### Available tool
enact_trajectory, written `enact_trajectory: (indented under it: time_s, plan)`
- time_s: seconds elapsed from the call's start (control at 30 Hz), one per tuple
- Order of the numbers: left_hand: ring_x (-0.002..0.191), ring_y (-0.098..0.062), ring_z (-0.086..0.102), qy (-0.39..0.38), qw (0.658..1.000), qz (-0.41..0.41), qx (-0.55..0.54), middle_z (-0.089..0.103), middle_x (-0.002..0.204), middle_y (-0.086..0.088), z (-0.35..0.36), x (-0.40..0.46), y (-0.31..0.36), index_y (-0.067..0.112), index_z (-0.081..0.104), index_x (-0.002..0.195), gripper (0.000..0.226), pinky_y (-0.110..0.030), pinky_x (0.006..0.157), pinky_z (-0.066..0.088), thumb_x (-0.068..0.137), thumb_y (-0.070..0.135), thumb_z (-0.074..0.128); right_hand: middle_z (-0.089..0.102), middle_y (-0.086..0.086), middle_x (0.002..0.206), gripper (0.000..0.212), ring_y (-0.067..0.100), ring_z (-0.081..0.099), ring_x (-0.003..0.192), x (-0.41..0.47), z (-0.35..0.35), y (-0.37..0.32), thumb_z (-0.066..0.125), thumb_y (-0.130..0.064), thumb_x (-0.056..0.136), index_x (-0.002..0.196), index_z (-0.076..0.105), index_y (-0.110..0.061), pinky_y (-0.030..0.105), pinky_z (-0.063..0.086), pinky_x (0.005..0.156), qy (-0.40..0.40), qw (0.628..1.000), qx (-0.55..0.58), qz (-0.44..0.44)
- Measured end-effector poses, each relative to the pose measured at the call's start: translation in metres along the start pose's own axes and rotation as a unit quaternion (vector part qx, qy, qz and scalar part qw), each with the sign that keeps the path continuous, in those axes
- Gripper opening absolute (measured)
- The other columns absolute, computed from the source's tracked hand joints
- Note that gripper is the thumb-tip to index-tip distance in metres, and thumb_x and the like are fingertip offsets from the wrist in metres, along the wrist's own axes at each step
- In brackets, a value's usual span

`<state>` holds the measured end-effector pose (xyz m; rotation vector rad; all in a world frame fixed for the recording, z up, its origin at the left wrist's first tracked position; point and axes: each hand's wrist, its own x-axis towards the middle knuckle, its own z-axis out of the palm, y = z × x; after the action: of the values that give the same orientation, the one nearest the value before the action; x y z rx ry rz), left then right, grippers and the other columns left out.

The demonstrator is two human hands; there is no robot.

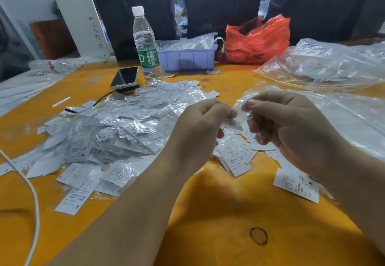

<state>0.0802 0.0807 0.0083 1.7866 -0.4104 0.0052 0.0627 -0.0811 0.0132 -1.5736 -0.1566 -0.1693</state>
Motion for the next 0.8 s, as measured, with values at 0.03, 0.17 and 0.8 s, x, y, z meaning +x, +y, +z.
enact_trajectory:
  time_s: [0.03, 0.17, 0.8]
  plan:
    - [0.065, -0.007, 0.056, -0.005, 1.0, -0.003, -0.001, 0.065, 0.079, -0.008, 0.0005, 0.0002, -0.0005, 0.017, 0.072, 0.081, 0.029, -0.029, 0.059, 0.046, 0.082, 0.038, 0.052, 0.058, 0.01, 0.056, 0.017, 0.021, 0.045, 0.05, -0.0003, 0.0004, 0.0004, 0.06, -0.009, 0.091, 0.077, 0.069, -0.008, 0.025, 0.039, 0.043, -0.005, 1.0, -0.007, -0.006]
    - [0.06, 0.0, 0.055, -0.001, 1.0, 0.01, 0.008, 0.066, 0.068, 0.007, -0.0005, -0.0003, -0.002, 0.018, 0.069, 0.08, 0.013, -0.018, 0.057, 0.043, 0.091, 0.022, 0.064, 0.058, 0.01, 0.059, 0.019, 0.02, 0.047, 0.051, 0.0003, -0.0018, 0.0036, 0.058, -0.012, 0.092, 0.079, 0.071, -0.006, 0.025, 0.04, 0.045, -0.037, 0.999, -0.003, -0.004]
    - [0.057, -0.005, 0.055, 0.034, 0.998, 0.038, -0.038, 0.065, 0.066, 0.007, -0.0047, -0.0005, -0.0008, 0.016, 0.069, 0.089, 0.003, -0.023, 0.055, 0.051, 0.088, 0.019, 0.071, 0.058, 0.005, 0.057, 0.02, 0.014, 0.048, 0.049, 0.0038, -0.0032, 0.0063, 0.066, -0.006, 0.086, 0.068, 0.072, -0.014, 0.025, 0.042, 0.045, -0.004, 0.999, 0.004, 0.041]
